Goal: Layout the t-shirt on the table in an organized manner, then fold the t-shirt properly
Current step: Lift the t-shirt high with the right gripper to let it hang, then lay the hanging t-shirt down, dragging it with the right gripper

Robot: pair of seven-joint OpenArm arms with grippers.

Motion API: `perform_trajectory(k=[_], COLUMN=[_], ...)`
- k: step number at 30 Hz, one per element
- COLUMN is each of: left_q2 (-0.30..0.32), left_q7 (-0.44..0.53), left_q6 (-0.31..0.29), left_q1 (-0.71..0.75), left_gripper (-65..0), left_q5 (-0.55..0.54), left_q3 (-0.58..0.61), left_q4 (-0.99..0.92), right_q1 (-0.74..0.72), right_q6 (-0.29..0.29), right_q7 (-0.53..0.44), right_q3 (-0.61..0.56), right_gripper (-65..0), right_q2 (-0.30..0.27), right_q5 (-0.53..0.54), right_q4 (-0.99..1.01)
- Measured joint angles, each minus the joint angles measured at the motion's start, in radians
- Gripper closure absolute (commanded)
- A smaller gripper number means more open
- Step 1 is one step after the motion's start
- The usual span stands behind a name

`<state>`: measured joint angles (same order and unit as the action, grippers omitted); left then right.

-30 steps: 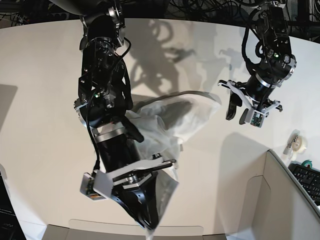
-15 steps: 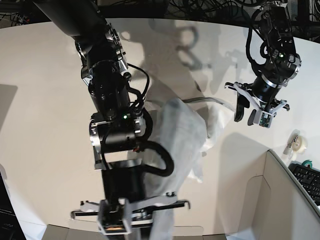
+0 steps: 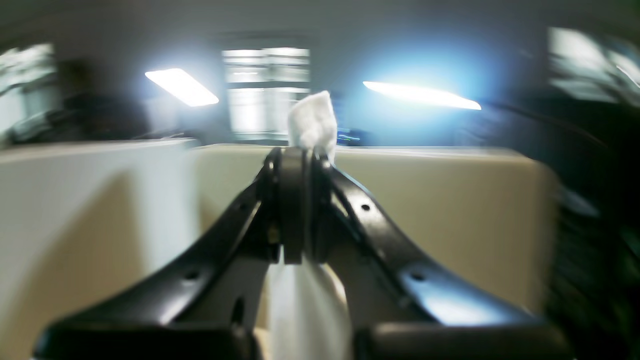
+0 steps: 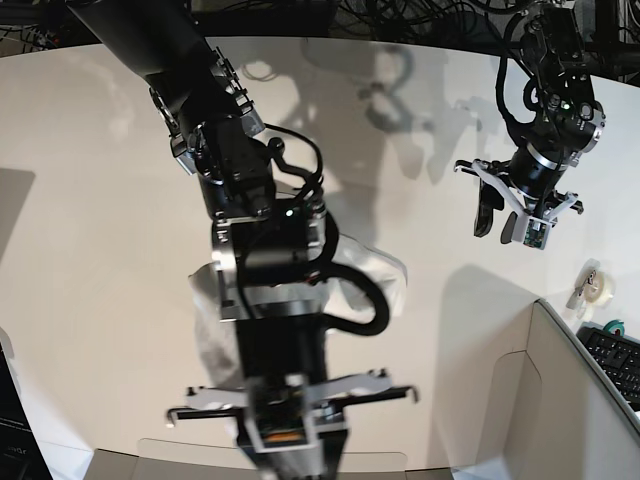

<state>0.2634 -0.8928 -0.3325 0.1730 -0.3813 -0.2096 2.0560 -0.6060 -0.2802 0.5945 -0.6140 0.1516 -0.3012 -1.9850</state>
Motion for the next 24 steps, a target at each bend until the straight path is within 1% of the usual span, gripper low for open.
perform_trajectory(k=[2, 4, 5, 12, 15, 16, 18, 20, 21, 23, 24], left_q2=[0.0, 0.0, 0.0, 0.0, 0.0, 0.0, 0.0, -0.001, -0.001, 0.001, 0.002], left_q7=[0.0, 0.0, 0.0, 0.0, 0.0, 0.0, 0.003, 0.002, -0.001, 0.0, 0.0], left_q6=[0.0, 0.0, 0.0, 0.0, 0.0, 0.001, 0.0, 0.0, 0.001, 0.002, 0.001], left_q1=[0.0, -0.001, 0.0, -0.001, 0.0, 0.002, 0.016, 0.031, 0.037, 0.039, 0.039], left_gripper=[-21.6, -21.6, -21.6, -21.6, -21.6, -21.6, -21.6, -21.6, -21.6, -21.6, -21.6], left_q5=[0.0, 0.0, 0.0, 0.0, 0.0, 0.0, 0.0, -0.002, 0.001, 0.001, 0.0], left_q3=[-0.007, -0.028, -0.036, -0.039, -0.04, -0.04, -0.04, -0.039, -0.039, -0.033, -0.032], left_q4=[0.0, 0.0, 0.0, 0.0, 0.0, 0.0, 0.0, 0.0, -0.001, -0.002, -0.002], right_q1=[0.02, 0.038, 0.041, 0.05, 0.088, 0.108, 0.18, 0.26, 0.315, 0.409, 0.459], right_q6=[0.006, -0.008, -0.006, -0.005, -0.002, 0.002, -0.008, -0.009, -0.008, 0.008, 0.003], right_q7=[-0.004, 0.008, 0.008, 0.007, 0.007, 0.002, -0.014, -0.007, 0.0, 0.002, -0.005], right_q3=[-0.05, -0.086, -0.093, -0.093, -0.093, -0.093, -0.092, -0.089, -0.089, -0.092, -0.088], right_gripper=[0.0, 0.0, 0.0, 0.0, 0.0, 0.0, 0.0, 0.0, 0.0, 0.0, 0.0], right_q2=[0.002, -0.005, -0.006, -0.005, -0.004, -0.003, -0.002, -0.005, -0.013, -0.054, -0.071], right_q5=[0.001, 0.0, 0.0, -0.001, -0.011, -0.043, -0.155, -0.258, -0.311, -0.441, -0.508], right_q4=[0.0, 0.0, 0.0, -0.005, -0.047, -0.058, -0.064, -0.062, -0.061, -0.059, -0.059])
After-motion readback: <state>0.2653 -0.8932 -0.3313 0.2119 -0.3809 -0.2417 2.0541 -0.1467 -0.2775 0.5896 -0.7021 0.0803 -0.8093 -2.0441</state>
